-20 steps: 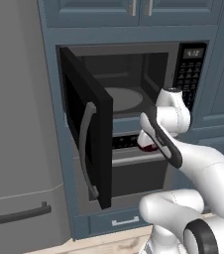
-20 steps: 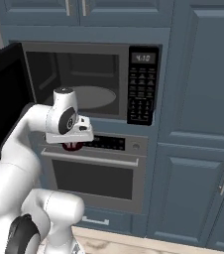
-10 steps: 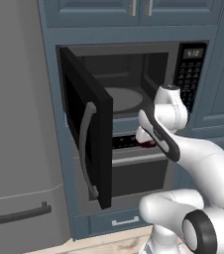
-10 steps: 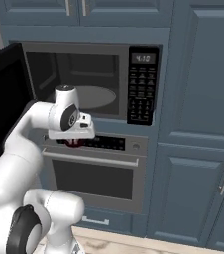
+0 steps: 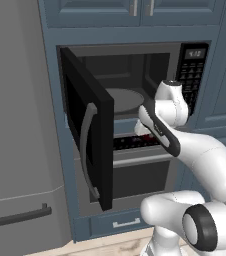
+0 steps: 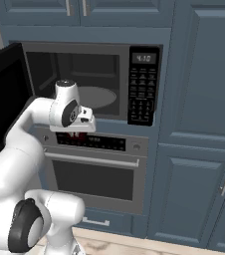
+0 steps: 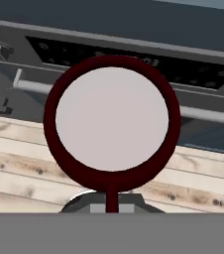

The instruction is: Pick the mug from the counter and place it inside the microwave. Then close the microwave.

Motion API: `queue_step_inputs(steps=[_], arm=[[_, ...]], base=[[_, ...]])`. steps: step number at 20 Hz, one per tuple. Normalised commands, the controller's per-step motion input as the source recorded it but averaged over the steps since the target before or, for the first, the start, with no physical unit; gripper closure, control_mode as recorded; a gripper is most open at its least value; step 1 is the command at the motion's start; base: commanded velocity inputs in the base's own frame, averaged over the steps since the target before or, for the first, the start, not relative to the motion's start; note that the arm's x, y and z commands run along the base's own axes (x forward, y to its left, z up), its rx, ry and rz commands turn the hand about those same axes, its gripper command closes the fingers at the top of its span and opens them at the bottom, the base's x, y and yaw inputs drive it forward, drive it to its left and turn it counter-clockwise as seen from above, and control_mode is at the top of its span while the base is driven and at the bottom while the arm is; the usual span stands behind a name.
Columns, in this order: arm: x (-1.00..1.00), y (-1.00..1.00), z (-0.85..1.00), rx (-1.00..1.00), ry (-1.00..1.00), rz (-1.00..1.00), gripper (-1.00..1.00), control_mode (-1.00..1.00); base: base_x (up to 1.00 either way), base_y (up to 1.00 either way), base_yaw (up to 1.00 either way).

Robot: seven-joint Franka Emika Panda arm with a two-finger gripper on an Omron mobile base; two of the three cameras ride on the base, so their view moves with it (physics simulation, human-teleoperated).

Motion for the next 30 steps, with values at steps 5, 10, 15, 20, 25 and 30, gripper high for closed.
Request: queue_step_inputs(steps=[5, 10, 15, 20, 25, 30], arm=[[0.02, 0.06, 0.16, 0.05, -0.11, -0.06, 1.00, -1.00], [0.04, 0.01, 0.09, 0.05, -0.13, -0.05, 1.00, -1.00], [0.17, 0.00, 0.09, 0.04, -0.15, -0.03, 1.00, -1.00], [0.02, 0.00, 0.27, 0.02, -0.16, 0.00, 1.00, -1.00], [0.00, 0.00, 0.20, -0.01, -0.07, 0.00, 1.00, -1.00], [0.07, 0.02, 0.09, -0.04, 0.00, 0.00, 1.00, -1.00]], base=[[0.00, 0.00, 0.00], [0.00, 0.00, 0.00], [0.00, 0.00, 0.00], [0.00, 0.00, 0.00], [0.00, 0.00, 0.00], [0.00, 0.00, 0.00]])
